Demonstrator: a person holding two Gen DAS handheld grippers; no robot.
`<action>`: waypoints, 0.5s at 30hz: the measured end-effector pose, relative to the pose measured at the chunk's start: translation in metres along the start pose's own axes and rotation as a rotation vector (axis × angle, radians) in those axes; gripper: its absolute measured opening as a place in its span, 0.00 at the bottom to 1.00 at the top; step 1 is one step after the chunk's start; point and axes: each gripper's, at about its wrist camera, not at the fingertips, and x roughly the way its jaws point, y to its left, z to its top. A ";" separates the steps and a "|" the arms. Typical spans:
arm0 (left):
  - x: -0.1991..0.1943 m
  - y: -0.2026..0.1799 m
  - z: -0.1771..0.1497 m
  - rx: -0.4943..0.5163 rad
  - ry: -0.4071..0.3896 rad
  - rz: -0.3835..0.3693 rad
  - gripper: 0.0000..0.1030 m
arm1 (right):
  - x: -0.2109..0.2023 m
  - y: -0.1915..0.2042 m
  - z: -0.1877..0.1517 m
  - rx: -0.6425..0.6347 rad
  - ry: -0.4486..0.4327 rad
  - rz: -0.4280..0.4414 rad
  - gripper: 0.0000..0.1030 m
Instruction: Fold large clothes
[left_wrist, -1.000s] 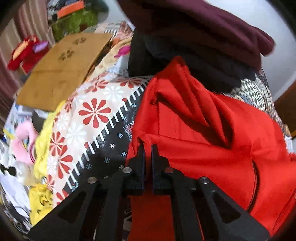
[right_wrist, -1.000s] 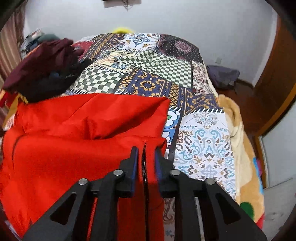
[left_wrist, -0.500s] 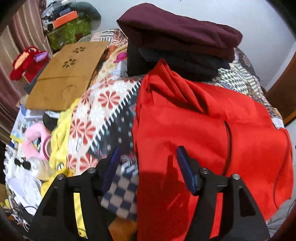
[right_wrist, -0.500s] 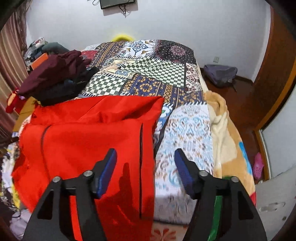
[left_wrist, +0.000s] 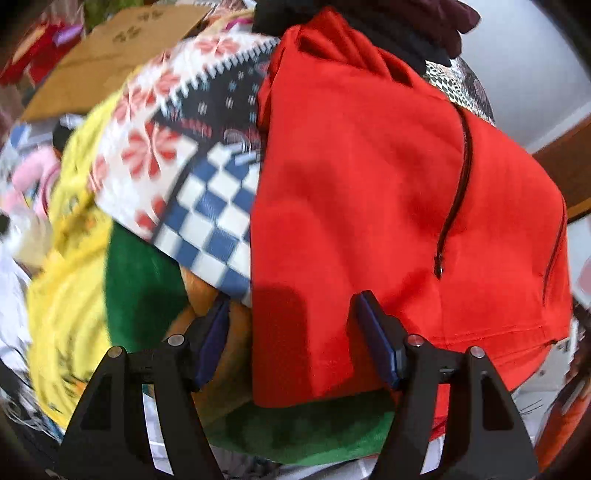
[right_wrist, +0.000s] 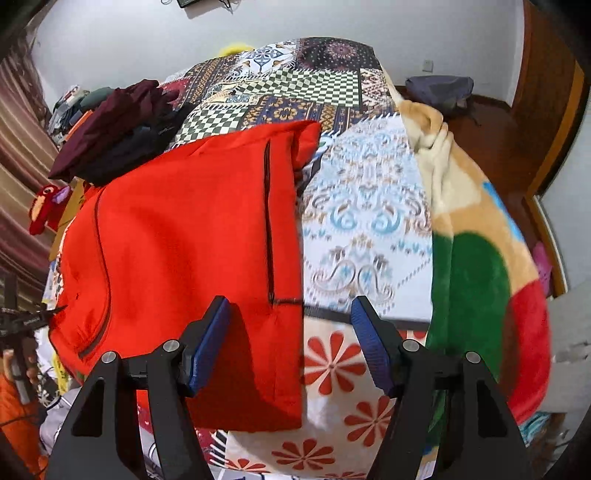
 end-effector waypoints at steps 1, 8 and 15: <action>0.000 0.001 -0.001 -0.014 -0.006 -0.008 0.65 | -0.001 0.001 -0.001 0.000 -0.005 -0.001 0.63; -0.018 -0.010 -0.012 0.041 -0.066 0.051 0.34 | -0.004 0.014 -0.015 -0.050 -0.010 0.003 0.64; -0.039 -0.015 -0.018 0.072 -0.121 0.078 0.09 | -0.002 0.015 -0.033 -0.036 -0.001 0.066 0.22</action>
